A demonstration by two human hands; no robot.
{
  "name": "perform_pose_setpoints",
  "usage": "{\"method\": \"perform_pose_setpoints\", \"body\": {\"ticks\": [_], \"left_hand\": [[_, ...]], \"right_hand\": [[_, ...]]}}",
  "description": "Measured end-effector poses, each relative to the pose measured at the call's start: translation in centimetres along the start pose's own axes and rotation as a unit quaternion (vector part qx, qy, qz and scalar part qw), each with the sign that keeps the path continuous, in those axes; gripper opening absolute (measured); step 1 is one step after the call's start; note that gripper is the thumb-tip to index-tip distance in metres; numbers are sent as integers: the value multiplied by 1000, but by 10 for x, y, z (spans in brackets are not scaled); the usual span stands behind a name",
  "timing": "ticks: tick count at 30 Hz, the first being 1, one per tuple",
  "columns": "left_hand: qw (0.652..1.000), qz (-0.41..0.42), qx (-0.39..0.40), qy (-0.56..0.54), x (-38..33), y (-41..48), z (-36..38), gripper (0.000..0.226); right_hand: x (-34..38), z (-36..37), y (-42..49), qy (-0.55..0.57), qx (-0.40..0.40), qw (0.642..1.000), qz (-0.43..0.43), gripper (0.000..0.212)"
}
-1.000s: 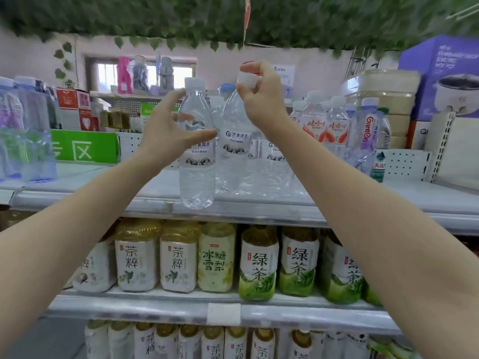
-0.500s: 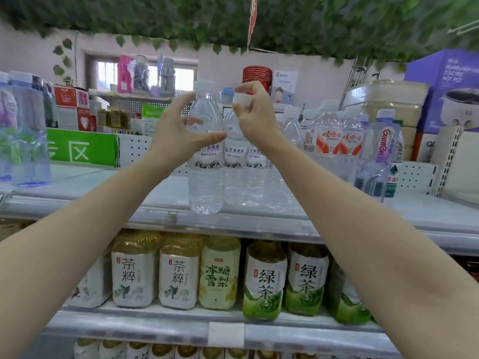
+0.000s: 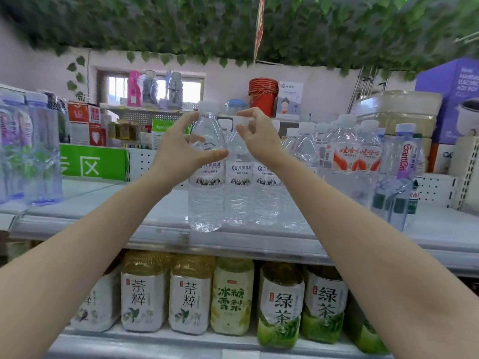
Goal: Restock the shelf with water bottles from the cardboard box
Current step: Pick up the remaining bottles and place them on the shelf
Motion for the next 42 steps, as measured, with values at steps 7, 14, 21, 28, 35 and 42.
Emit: {"method": "perform_pose_setpoints", "body": {"ticks": [7,14,21,28,35,42], "left_hand": [[1000,2,-13,16,2,0,-12,99],[999,6,-22,28,3,0,-26,97],[1000,0,-22,19,2,-2,-32,104],[999,-8,-22,25,6,-4,-33,100],[999,-18,-21,25,3,-8,-32,104],[999,-23,-22,24,-9,-14,-31,105]], "right_hand": [[3,-2,4,21,-33,999,-4,20],[8,9,6,35,-43,998,-5,22],[9,15,9,33,-41,999,0,20],[6,10,4,32,-36,999,-6,21],[6,3,-8,37,-22,999,-20,36],[1,-12,-25,29,-25,999,-15,38]]}}
Point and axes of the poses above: each hand's wrist, its own y-axis towards the middle knuckle, its own z-axis out of the palm, x = y × z, the point moved 6 cm from there along y, towards the middle knuckle, and after that the axes turned 13 degrees about z, right-handed, at the moved point
